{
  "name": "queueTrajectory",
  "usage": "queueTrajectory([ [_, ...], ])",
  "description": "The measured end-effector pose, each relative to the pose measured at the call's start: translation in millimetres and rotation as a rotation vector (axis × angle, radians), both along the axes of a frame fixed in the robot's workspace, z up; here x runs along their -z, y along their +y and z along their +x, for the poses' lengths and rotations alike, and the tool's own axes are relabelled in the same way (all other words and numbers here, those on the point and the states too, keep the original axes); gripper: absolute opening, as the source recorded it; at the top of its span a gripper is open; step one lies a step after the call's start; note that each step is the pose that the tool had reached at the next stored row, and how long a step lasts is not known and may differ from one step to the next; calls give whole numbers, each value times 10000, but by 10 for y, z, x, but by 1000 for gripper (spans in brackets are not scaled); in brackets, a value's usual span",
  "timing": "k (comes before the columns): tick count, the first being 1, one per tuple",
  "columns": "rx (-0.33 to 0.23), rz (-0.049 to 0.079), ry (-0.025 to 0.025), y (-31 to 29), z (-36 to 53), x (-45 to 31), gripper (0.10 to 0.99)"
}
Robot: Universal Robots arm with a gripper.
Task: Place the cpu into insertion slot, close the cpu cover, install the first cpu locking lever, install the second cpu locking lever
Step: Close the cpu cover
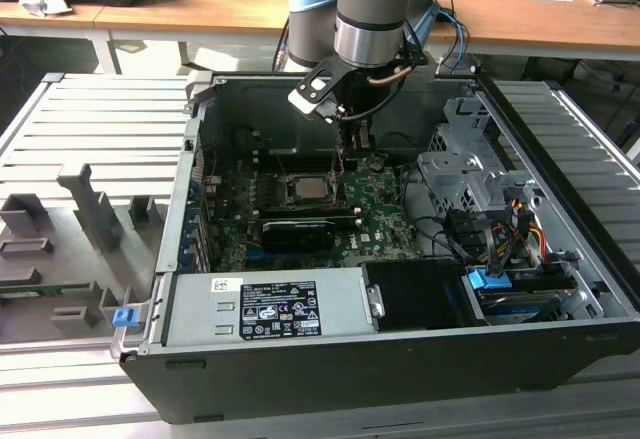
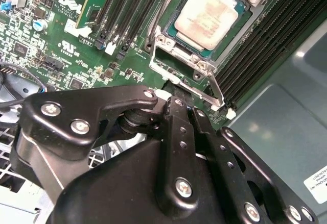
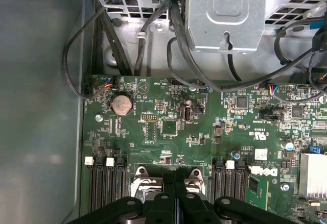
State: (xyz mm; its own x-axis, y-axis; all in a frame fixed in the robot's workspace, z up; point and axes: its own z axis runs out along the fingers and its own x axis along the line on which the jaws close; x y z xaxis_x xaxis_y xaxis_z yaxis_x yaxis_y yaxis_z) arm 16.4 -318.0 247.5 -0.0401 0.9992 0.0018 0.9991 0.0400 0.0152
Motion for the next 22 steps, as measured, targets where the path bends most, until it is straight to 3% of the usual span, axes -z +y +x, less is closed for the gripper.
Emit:
queueTrajectory([
  [22, -1, 6, -1, 0, -50, 7, 106],
])
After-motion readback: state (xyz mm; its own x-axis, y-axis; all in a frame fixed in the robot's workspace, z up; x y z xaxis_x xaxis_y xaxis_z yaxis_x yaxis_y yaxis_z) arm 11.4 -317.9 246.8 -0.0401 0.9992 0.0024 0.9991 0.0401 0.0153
